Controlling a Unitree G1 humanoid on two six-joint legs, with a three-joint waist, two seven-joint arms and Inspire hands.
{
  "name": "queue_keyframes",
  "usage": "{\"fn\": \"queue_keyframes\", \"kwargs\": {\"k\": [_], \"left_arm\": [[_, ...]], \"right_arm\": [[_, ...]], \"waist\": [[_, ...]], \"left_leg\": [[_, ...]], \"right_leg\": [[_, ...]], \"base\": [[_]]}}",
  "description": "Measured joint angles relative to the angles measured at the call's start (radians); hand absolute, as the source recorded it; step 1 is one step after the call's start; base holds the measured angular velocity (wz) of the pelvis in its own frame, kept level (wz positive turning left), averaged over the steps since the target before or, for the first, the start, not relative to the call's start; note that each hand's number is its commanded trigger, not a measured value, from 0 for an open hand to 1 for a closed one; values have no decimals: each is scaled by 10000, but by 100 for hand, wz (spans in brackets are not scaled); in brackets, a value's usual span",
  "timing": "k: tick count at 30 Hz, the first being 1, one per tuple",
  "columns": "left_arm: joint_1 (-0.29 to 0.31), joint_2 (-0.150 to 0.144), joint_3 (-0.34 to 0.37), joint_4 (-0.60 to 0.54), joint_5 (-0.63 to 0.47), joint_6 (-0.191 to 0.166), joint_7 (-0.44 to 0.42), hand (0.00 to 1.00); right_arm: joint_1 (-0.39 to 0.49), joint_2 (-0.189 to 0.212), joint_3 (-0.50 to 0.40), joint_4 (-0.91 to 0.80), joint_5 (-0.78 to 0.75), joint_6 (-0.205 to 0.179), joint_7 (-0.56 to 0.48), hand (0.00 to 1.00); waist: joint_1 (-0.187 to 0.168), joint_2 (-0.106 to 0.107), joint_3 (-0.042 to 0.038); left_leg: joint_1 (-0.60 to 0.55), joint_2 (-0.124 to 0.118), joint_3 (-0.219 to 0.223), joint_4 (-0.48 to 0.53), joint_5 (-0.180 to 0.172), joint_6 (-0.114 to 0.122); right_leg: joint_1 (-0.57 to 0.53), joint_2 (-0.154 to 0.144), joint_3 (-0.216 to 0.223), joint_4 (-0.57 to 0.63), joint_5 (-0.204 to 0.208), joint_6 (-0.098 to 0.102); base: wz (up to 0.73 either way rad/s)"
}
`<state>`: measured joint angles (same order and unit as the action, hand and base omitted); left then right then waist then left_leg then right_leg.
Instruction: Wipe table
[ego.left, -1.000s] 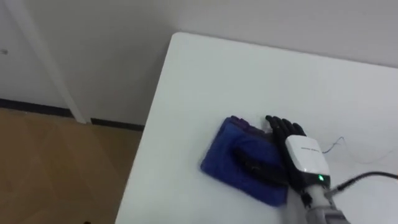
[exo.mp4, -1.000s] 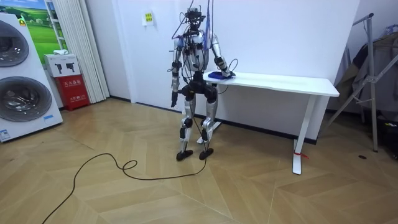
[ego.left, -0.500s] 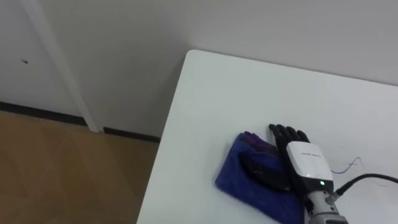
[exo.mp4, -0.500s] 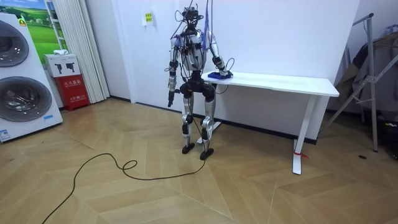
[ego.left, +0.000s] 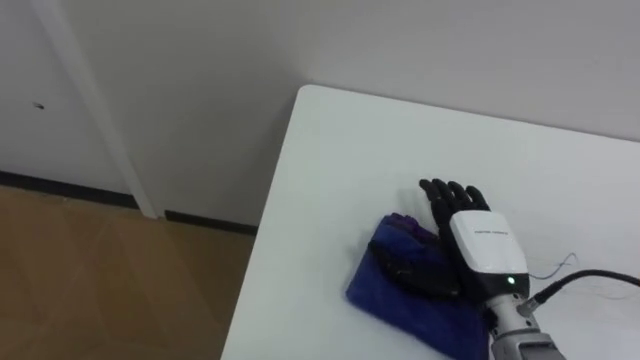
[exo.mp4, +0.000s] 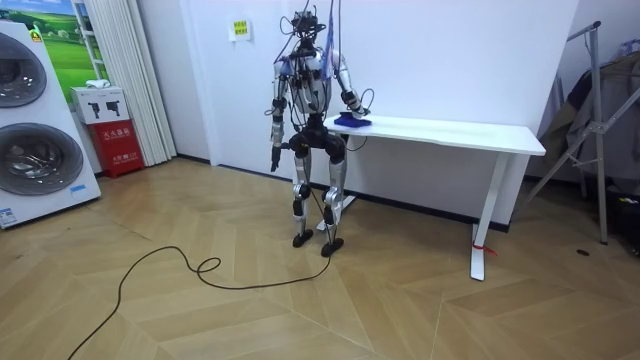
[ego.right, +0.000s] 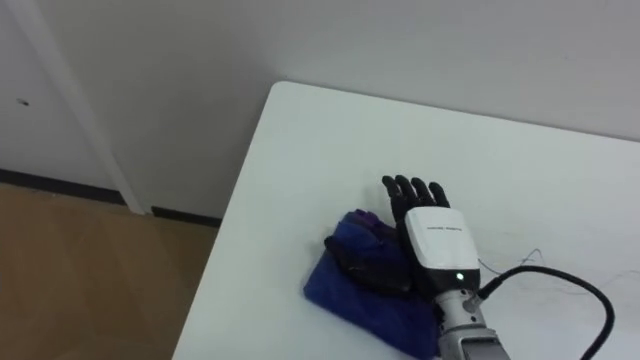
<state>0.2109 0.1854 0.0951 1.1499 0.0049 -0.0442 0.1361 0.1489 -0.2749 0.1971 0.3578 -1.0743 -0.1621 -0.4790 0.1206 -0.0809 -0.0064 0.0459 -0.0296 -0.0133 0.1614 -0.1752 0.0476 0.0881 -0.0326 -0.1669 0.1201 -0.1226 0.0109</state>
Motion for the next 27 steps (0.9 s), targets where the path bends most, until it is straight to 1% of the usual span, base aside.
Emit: {"fn": "queue_keyframes", "kwargs": {"k": [3, 9, 11, 13, 16, 22, 27], "left_arm": [[-52, 0, -3, -2, -4, -1, 0, 0], [-216, 0, -43, 12, -126, -64, 39, 0], [-242, -6, -236, 12, -134, -100, 106, 0], [-273, -41, -237, 28, -125, -157, 124, 0], [-364, -86, -243, 50, -126, -215, 133, 0], [-560, -126, -302, 103, -178, -303, 144, 0], [-547, -123, -401, 137, -732, -300, 144, 0]], "right_arm": [[38, -2, 0, -265, -250, -8, 0, 0], [141, -2, 71, -577, -304, -210, -34, 0], [154, 4, 131, -588, -297, -251, -33, 0], [191, 3, 160, -673, -302, -332, -30, 0], [393, 14, 249, -1005, -298, -357, -28, 0], [529, 26, 584, -627, -228, -372, 51, 0], [784, 33, 584, -280, -193, -327, 302, 0]], "waist": [[-31, 10, 9], [-34, 1, 15], [-42, 21, 28], [-38, 31, 49], [-31, 55, 65], [-27, 90, 89], [-38, 103, 97]], "left_leg": [[-18, 1, 2, -16, -3, 5], [-4, -2, 48, -104, -7, 10], [5, -7, 77, -100, -7, 10], [-4, -6, 86, -103, -7, 10], [2, 2, 92, -121, -7, 11], [36, 1, 93, -140, -7, 12], [36, 4, 81, -164, -8, 13]], "right_leg": [[-17, -4, -55, 1, -1, 1], [-22, -3, -122, 1, -1, 1], [-35, -2, -106, 0, -1, 1], [-57, -2, -104, 0, -1, 1], [-70, 5, -102, -6, -1, 1], [-45, 4, -95, -14, -1, 1], [-55, 3, -67, -21, -7, 11]], "base": [[0], [0], [-3], [0], [0], [0], [0]]}}
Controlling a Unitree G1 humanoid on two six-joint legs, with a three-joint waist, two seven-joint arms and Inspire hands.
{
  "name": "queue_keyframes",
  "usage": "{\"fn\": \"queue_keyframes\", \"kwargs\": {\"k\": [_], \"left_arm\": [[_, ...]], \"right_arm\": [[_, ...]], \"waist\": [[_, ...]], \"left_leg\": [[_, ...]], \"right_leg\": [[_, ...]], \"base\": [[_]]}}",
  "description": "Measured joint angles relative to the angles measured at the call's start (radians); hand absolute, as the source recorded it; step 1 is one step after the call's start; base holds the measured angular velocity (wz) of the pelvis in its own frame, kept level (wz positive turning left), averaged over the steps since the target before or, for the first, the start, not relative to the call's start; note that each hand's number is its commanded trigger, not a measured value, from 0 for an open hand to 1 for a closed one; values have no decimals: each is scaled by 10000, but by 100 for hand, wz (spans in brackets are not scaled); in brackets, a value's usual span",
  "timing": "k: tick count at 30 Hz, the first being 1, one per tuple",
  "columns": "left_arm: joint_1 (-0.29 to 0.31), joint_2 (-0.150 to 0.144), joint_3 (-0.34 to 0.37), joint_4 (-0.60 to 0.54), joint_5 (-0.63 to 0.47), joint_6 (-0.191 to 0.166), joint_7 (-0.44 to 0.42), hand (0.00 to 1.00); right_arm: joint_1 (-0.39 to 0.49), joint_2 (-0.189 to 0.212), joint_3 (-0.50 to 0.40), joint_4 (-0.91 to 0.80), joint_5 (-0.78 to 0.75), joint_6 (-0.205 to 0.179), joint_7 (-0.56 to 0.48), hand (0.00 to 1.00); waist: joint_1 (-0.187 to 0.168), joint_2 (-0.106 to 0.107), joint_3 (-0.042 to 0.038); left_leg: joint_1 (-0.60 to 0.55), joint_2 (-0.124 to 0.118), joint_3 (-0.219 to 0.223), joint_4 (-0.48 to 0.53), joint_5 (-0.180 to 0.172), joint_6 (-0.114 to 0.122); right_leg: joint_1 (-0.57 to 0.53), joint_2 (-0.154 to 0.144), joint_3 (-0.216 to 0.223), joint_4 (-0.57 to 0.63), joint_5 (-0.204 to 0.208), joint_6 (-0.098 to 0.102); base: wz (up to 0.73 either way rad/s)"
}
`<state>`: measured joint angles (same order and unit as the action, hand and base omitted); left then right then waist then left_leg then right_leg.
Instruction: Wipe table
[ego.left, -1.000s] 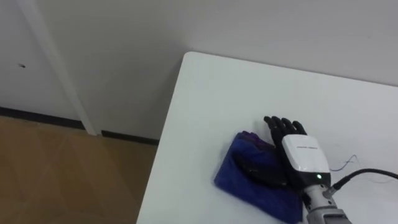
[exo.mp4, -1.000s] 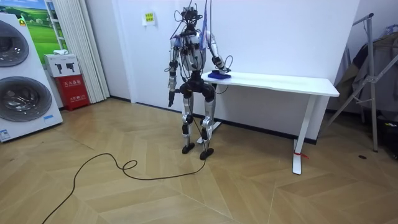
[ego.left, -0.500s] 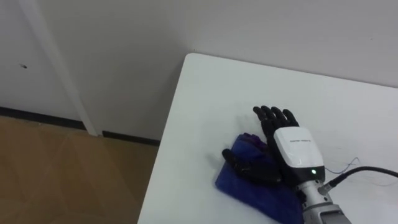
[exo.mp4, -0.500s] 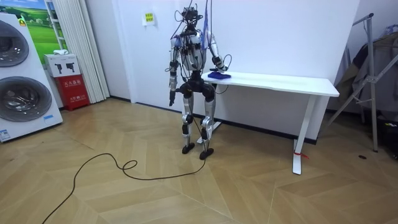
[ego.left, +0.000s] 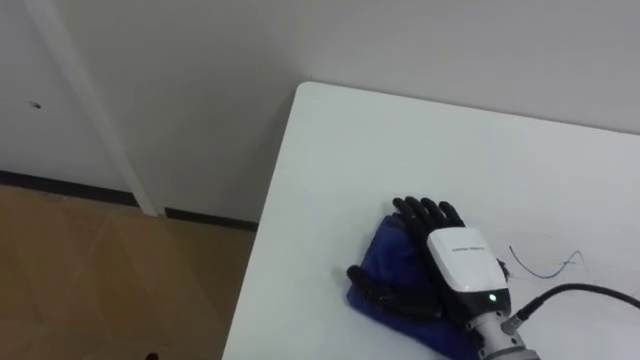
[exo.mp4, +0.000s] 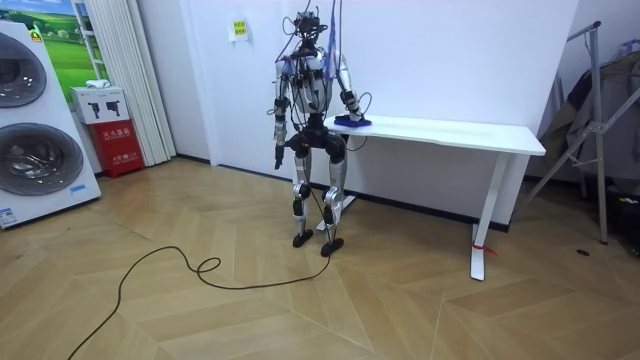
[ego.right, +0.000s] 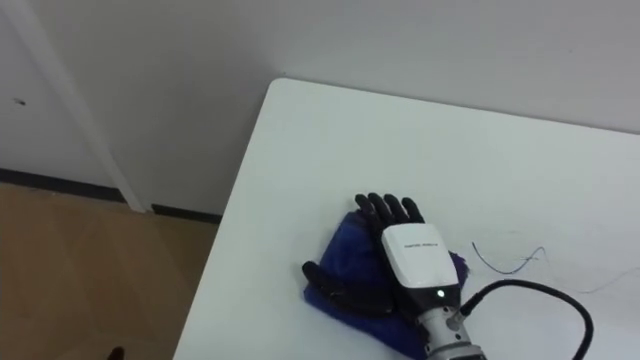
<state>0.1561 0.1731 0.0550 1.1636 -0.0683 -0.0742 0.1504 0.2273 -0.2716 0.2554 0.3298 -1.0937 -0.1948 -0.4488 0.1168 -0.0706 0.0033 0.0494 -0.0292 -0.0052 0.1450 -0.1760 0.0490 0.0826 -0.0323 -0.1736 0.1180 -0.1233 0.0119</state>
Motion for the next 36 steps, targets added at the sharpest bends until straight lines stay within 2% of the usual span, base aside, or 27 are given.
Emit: {"fn": "queue_keyframes", "kwargs": {"k": [9, 11, 18, 19, 24, 29, 31, 36], "left_arm": [[10, 53, 16, -67, 5, 0, -102, 0], [-24, 68, 10, -69, 15, 0, -171, 0], [-31, 38, 1, -138, 14, 1, -287, 0], [-32, 36, 0, -140, 17, 1, -286, 0], [-20, 35, 1, -141, 41, 1, -276, 0], [-10, 40, 8, -157, 39, 0, -276, 0], [-11, 41, 8, -165, 41, 0, -270, 0], [7, 40, 9, -258, 12, 0, -259, 0]], "right_arm": [[172, -3, -20, 22, -85, 2, 3, 0], [135, -4, -18, 252, -112, 0, -97, 0], [-48, 119, 0, 1045, -20, -55, -605, 0], [-74, 135, -5, 1100, -21, -62, -634, 100], [-105, 135, -26, 1249, -24, -170, -841, 100], [-169, 140, -398, 993, 193, -564, -1401, 100], [-200, 140, -407, 974, 384, -592, -1516, 100], [-168, 143, -318, 485, 843, -765, -1449, 100]], "waist": [[-4, -28, -20], [-3, -74, -52], [-6, -86, -61], [-9, -87, -62], [-11, -74, -64], [-29, -68, -66], [-31, -66, -66], [-31, -65, -64]], "left_leg": [[-25, -10, 6, 14, 0, 0], [-10, -11, 17, 12, 0, 0], [59, -10, 5, 7, -5, 10], [60, -12, 6, 18, -5, 10], [60, -10, 7, 51, -5, 10], [87, -9, 3, 54, -6, 10], [127, -11, 3, 49, -18, 27], [116, -18, -19, 56, -25, 36]], "right_leg": [[-15, 2, 48, 0, -1, 2], [-3, 6, 47, 0, -1, 2], [73, -14, 41, 2, -2, 3], [76, -14, 36, 3, -2, 3], [88, -13, 20, 2, -3, 5], [118, -16, 11, 1, -5, 6], [170, -15, 9, 2, -8, 11], [179, -26, 34, 5, -10, 13]], "base": [[0], [0], [0], [0], [0], [0], [0], [0]]}}
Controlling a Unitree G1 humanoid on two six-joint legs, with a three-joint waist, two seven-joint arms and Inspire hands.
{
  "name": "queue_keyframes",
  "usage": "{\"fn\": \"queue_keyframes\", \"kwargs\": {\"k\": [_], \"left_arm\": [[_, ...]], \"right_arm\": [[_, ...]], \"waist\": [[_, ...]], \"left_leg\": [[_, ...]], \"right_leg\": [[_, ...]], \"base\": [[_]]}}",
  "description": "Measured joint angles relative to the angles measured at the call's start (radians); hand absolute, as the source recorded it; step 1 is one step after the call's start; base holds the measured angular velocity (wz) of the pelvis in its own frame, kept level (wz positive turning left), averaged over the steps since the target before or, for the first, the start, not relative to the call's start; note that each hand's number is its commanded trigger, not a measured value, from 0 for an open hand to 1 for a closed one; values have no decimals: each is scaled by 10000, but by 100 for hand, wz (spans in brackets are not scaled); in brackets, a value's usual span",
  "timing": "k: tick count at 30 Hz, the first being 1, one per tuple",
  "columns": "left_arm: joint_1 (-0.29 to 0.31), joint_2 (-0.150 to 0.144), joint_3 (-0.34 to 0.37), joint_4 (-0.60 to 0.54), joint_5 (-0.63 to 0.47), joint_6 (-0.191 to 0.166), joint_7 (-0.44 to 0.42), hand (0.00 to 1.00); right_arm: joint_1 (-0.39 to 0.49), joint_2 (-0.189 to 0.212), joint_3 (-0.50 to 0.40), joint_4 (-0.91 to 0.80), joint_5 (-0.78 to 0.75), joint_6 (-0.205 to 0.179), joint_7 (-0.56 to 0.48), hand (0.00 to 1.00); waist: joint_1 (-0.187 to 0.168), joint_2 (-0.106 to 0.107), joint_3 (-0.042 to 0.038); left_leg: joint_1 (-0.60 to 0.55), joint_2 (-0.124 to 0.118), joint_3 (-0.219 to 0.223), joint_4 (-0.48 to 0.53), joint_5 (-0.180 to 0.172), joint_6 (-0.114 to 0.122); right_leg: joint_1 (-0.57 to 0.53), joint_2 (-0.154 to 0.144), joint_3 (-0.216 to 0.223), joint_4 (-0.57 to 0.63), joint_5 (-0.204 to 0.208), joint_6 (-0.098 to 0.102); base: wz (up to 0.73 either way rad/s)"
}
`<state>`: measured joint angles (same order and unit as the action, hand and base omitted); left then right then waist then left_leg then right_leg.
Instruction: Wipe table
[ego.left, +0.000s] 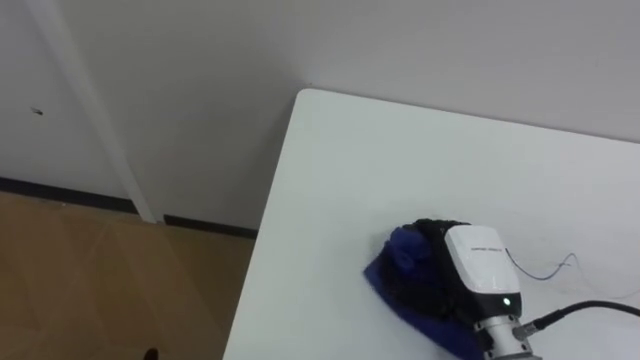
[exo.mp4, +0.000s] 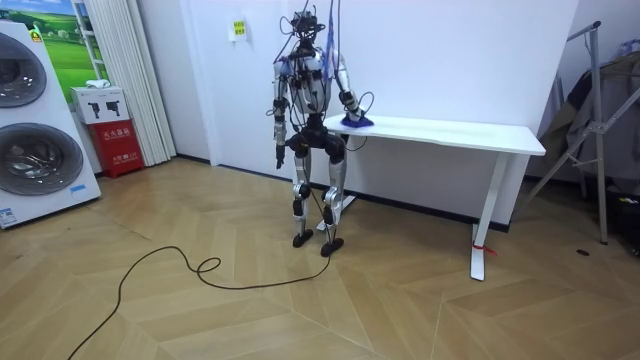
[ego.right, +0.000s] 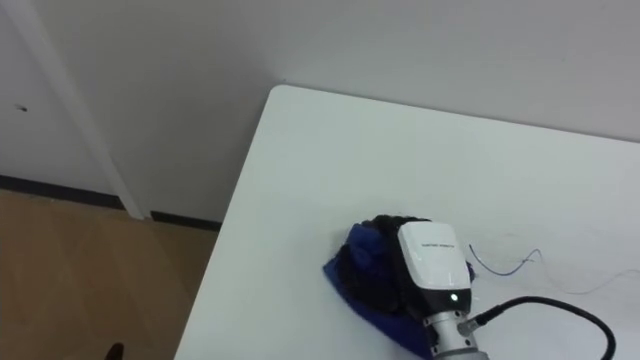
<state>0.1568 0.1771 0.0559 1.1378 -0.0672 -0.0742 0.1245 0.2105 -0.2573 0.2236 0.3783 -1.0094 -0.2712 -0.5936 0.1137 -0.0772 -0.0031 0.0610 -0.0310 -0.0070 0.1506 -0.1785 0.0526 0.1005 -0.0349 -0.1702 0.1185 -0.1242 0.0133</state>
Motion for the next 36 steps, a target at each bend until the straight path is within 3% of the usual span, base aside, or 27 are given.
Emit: {"fn": "queue_keyframes", "kwargs": {"k": [9, 16, 18, 21, 23, 25, 29, 32, 36], "left_arm": [[145, 12, 197, 12, -15, 26, -8, 0], [247, -5, 123, 238, -571, 28, -5, 0], [269, -12, 93, 238, -477, 62, -5, 0], [287, -53, 90, 231, -502, 269, -29, 0], [411, -90, -12, 231, -466, 434, -50, 0], [543, -170, -9, 234, -468, 613, -50, 0], [955, -220, 52, 60, -250, 989, -49, 0], [1161, -218, 212, -11, 163, 1043, -58, 0], [1198, -122, 303, -5, 408, 1151, -81, 0]], "right_arm": [[-51, -31, -114, -481, 235, 25, 604, 100], [-140, -60, 32, -768, 699, 299, 1214, 100], [-270, -17, 47, -723, 704, 385, 1292, 100], [-739, 122, 219, -650, 996, 882, 1541, 100], [-1483, 349, 271, -94, 1210, 1205, 1685, 100], [-2097, 381, 257, 543, 1544, 1214, 1678, 100], [-3319, 396, -225, 2397, 2725, 1161, 1448, 100], [-3511, 390, -1359, 3525, 3130, 961, 1016, 100], [-3679, 261, -2553, 4827, 3628, 840, 490, 100]], "waist": [[-11, -86, -14], [88, -127, 40], [120, -78, 72], [309, 15, 154], [464, 128, 219], [606, 241, 270], [573, 390, 204], [335, 335, 114], [50, 325, 76]], "left_leg": [[-25, 3, -23, 27, 3, 0], [-31, 14, -108, 38, 3, 0], [-37, 11, -99, 102, -2, -1], [-123, 4, -107, 194, -31, -30], [-193, 24, -122, 371, -93, -64], [-185, 27, -115, 412, -97, -66], [-354, -16, -281, 568, -85, -44], [-510, -183, -677, 717, -31, 32], [-488, -353, -881, 877, -46, 146]], "right_leg": [[-1, -1, -36, 3, -1, 0], [26, 3, -124, 3, 0, 0], [34, 10, -126, 5, 0, 0], [16, 29, -208, 12, 1, -2], [2, 52, -240, 51, -1, -7], [-30, 48, -237, 178, -26, -47], [-34, -26, -531, 186, -30, -49], [75, -210, -969, 202, -165, 21], [315, -365, -1264, 223, -239, 135]], "base": [[0], [2], [0], [0], [0], [0], [17], [50], [31]]}}
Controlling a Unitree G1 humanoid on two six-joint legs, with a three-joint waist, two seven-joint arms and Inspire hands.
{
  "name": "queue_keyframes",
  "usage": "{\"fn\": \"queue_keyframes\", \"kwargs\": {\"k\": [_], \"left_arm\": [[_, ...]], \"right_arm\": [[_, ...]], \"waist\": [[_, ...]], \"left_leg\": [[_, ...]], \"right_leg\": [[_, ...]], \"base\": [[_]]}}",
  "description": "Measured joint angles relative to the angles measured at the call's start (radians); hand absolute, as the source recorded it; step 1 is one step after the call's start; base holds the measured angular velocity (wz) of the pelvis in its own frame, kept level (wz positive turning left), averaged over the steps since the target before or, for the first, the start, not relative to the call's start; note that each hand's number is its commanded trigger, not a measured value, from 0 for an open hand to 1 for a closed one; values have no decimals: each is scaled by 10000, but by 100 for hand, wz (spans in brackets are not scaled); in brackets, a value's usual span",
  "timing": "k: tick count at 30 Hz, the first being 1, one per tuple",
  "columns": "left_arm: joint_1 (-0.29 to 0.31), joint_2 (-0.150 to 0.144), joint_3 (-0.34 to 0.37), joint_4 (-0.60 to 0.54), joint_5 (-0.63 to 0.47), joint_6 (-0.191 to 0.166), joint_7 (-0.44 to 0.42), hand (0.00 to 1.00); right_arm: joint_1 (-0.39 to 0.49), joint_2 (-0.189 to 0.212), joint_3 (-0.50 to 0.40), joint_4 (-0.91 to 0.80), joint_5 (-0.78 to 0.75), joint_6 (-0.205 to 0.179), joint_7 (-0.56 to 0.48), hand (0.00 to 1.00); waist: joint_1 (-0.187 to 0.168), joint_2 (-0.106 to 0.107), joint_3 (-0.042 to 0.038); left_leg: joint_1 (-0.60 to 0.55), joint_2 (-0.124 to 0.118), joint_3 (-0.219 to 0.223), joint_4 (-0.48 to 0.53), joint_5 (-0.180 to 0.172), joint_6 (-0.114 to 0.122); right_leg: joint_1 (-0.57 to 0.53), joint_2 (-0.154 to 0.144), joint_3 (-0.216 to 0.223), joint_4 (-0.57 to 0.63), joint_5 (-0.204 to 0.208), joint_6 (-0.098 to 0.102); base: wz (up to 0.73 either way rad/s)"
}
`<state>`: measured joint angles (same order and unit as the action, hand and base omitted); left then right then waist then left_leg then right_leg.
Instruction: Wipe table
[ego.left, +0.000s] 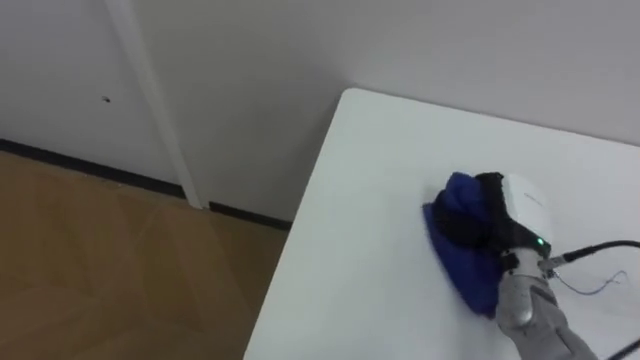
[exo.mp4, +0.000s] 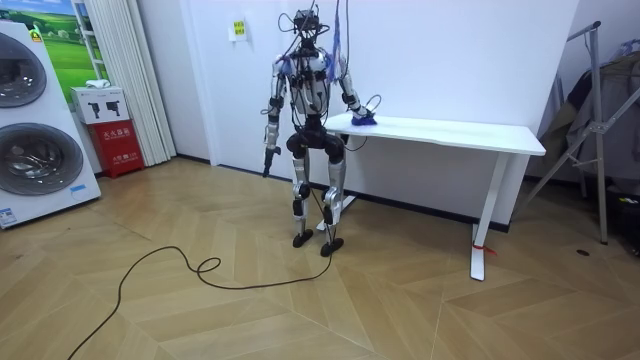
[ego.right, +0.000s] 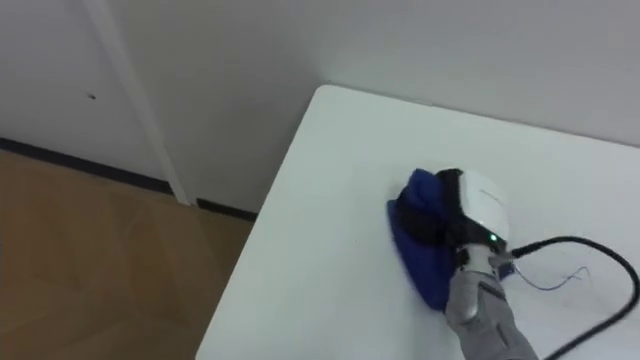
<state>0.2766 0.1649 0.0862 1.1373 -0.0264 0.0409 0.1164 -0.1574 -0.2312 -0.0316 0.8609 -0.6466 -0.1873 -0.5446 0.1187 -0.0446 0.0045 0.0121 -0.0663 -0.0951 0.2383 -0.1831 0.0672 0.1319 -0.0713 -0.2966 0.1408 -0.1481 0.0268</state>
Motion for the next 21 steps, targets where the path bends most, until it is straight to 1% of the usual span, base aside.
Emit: {"fn": "queue_keyframes", "kwargs": {"k": [1, 2, 3, 4, 5, 6, 8, 9, 11, 13, 14, 17, 19, 21], "left_arm": [[-3, 149, 93, -1, -15, -3, 0, 0], [41, 317, 241, -2, -17, -3, -6, 0], [-6, 455, 444, -8, -19, -3, -36, 0], [-6, 508, 549, -21, -18, -3, -71, 0], [30, 590, 654, -154, -21, -1, -133, 0], [80, 610, 694, -226, -21, -20, -136, 0], [106, 616, 1045, -264, -18, -28, -143, 0], [107, 616, 1136, -284, -19, -28, -143, 0], [105, 607, 1423, -473, -32, -27, -141, 0], [84, 606, 1476, -609, -32, -48, -131, 0], [81, 573, 1499, -641, -26, -49, -123, 0], [128, 492, 1730, -869, -93, -129, -100, 0], [139, 492, 1779, -878, -229, -276, -100, 0], [105, 476, 1711, -877, -222, -380, -109, 0]], "right_arm": [[44, -96, -245, 276, 306, -66, -81, 100], [132, -174, -543, 498, 565, -80, -98, 100], [264, -339, -828, 679, 614, -86, -133, 100], [341, -460, -918, 747, 618, -87, -156, 100], [442, -686, -1128, 868, 617, -82, -199, 100], [442, -794, -1217, 975, 631, -83, -217, 100], [616, -1069, -1698, 1297, 844, -84, -361, 100], [664, -1102, -1818, 1344, 903, -84, -368, 100], [1041, -1209, -2204, 1439, 996, -82, -419, 100], [1198, -1216, -2477, 1432, 1038, -51, -437, 100], [1367, -1212, -2665, 1441, 1016, -22, -421, 100], [1661, -1214, -3180, 1376, 1040, -26, -462, 100], [1875, -1216, -3243, 1237, 991, 36, -537, 100], [2017, -1215, -3062, 927, 839, 156, -559, 100]], "waist": [[-102, -49, -24], [-106, -127, -61], [-142, -178, -95], [-163, -187, -105], [-240, -184, -108], [-322, -178, -109], [-530, -163, -132], [-556, -168, -144], [-703, -241, -198], [-746, -293, -226], [-856, -310, -222], [-891, -347, -211], [-870, -369, -207], [-833, -365, -198]], "left_leg": [[-15, -33, -31, 3, 12, 27], [-19, -37, 9, 2, 6, 41], [-27, -39, 33, 13, -10, 66], [-26, -41, 48, 15, -16, 75], [-30, -44, 54, 15, -25, 90], [-41, -53, 53, 15, -25, 96], [-46, -65, 92, -9, -15, 116], [-29, -58, 119, -23, -15, 117], [9, -40, 188, -35, -15, 119], [39, -24, 206, -43, -16, 117], [110, -23, 196, -72, -16, 116], [172, -12, 176, -144, -15, 112], [187, -2, 168, -150, -10, 105], [192, 14, 226, -152, -9, 101]], "right_leg": [[9, -36, -79, 7, -11, 18], [-21, -43, -41, 16, -12, 23], [-49, -50, -10, 37, -6, 34], [-71, -58, 6, 70, -8, 39], [-121, -73, 50, 128, -11, 51], [-131, -81, 65, 126, -10, 59], [-165, -84, 186, 120, 4, 82], [-174, -81, 220, 124, 5, 82], [-155, -68, 217, 129, 5, 82], [-138, -51, 212, 128, 5, 82], [-91, -50, 217, 126, 5, 82], [-57, -51, 216, 116, 5, 82], [-39, -42, 212, 122, 5, 82], [-55, -32, 239, 123, 6, 80]], "base": [[11], [0], [-10], [-11], [-8], [-8], [-6], [-11], [-5], [0], [0], [-4], [0], [-7]]}}
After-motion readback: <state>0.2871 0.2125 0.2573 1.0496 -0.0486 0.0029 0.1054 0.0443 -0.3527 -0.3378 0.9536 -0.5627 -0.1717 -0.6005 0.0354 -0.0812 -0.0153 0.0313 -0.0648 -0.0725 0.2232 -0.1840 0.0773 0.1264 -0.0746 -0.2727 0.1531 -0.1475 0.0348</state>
